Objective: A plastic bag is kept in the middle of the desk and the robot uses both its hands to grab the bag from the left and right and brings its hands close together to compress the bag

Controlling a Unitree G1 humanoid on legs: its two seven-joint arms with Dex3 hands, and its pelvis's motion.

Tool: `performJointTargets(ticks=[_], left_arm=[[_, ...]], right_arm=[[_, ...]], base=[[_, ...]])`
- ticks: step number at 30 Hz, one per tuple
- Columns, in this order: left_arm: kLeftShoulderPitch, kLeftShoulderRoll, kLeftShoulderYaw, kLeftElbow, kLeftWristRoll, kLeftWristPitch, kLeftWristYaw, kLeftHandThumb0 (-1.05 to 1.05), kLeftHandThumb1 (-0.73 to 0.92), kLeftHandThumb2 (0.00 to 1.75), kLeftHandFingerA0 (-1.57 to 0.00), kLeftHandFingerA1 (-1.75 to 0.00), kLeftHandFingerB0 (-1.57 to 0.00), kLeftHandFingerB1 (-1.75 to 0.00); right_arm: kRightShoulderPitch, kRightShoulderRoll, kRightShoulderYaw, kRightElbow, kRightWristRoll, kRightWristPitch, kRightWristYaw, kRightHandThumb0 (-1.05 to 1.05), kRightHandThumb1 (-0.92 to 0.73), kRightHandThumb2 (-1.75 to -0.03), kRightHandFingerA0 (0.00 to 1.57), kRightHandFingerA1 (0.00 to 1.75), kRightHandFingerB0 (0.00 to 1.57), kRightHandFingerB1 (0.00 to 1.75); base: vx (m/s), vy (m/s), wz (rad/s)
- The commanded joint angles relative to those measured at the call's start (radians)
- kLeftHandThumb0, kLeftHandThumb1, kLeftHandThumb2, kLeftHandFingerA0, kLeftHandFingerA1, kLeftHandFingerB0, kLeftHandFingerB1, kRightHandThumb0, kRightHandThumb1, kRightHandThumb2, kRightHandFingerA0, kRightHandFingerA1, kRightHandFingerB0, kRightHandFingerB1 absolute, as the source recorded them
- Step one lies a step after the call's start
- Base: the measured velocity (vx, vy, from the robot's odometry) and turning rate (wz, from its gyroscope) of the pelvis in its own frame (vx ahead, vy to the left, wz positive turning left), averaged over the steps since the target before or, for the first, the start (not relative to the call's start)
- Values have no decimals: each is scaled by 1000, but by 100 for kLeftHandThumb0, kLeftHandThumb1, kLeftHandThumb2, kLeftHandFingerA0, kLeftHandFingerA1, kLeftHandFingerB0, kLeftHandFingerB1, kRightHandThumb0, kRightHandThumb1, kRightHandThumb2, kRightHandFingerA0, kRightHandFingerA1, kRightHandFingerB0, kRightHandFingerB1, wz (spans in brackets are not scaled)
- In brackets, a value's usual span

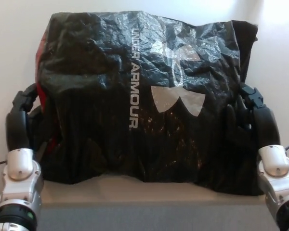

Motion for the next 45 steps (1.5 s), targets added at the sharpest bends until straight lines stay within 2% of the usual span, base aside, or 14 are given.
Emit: performJointTargets(ticks=[1, 7, 12, 13, 16, 17, 30, 32, 33, 36, 37, 43, 44, 45], left_arm=[[-4, -63, -12, -1, -1, 9, 2, -65, 92, 81, -21, -40, -17, -30], [-15, -143, -27, -18, 5, 28, 30, -66, 92, 83, -20, -42, -20, -34], [-10, -178, -37, -52, 1, 21, 21, -30, 66, 120, -3, -51, 0, -47], [-9, -184, -41, -60, 5, 20, 23, -29, 66, 120, -3, -51, 0, -47], [-4, -196, -48, -85, 6, 17, 23, -29, 67, 120, -3, -51, 0, -47], [-4, -203, -54, -97, 10, 12, 27, -29, 66, 120, -3, -51, 0, -47], [1, -231, -110, -186, 32, -12, 19, -67, 86, 113, -7, -45, -8, -36], [7, -228, -117, -186, 30, -22, 13, -69, 92, 85, -8, -37, -12, -28], [9, -228, -119, -189, 25, -28, 3, -69, 92, 86, -6, -34, -11, -27], [10, -230, -123, -196, 18, -33, -8, -68, 91, 87, -5, -33, -11, -27], [10, -228, -125, -197, 20, -33, -8, -66, 92, 87, -5, -34, -11, -27], [3, -235, -102, -176, 5, 14, 21, -59, 92, 93, -9, -35, -10, -29], [1, -233, -108, -168, 24, 30, 50, -69, 92, 119, -6, -46, -4, -40], [3, -234, -109, -156, 30, 22, 57, -67, 92, 119, -6, -47, -4, -40]], right_arm=[[-6, 47, 29, -27, -15, 18, -14, -68, -75, -113, 0, 33, 1, 33], [-3, 102, 55, -48, -12, 18, 4, -81, -82, -113, 2, 21, 8, 24], [-2, 150, 51, -53, 12, 10, 28, -79, -79, -114, 0, 25, 10, 25], [-2, 158, 48, -57, 18, 9, 36, -74, -92, -73, 2, 23, 4, 22], [-2, 174, 50, -66, 19, -1, 42, -76, -92, -73, 3, 24, 4, 22], [-5, 183, 56, -75, 14, -4, 38, -81, -77, -116, 0, 29, 9, 23], [-5, 199, 88, -195, -6, -29, 31, -84, -78, -117, 0, 35, 11, 22], [1, 195, 98, -204, -12, -32, 30, -80, -76, -115, 1, 36, 8, 24], [8, 195, 100, -218, -7, -23, 39, -81, -92, -73, 6, 33, 6, 24], [13, 191, 102, -224, -6, -14, 40, -81, -92, -72, 6, 32, 8, 23], [13, 190, 103, -224, -5, -16, 40, -80, -74, -111, 5, 38, 6, 27], [9, 216, 91, -234, 16, -101, 20, -76, -74, -111, 6, 46, 0, 37], [10, 219, 91, -243, 23, -99, 32, -76, -73, -111, 6, 46, 1, 37], [14, 222, 95, -264, 25, -90, 42, -36, -52, -111, 1, 50, 0, 49]], base=[[0, 0, 0], [0, 0, 0], [0, 0, 0], [0, 0, 0], [0, 0, 0], [0, 0, 0], [0, 0, 0], [0, 0, 0], [0, 0, 0], [0, 0, 0], [0, 0, 0], [0, 0, 0], [0, 0, 0], [0, 0, 0]])
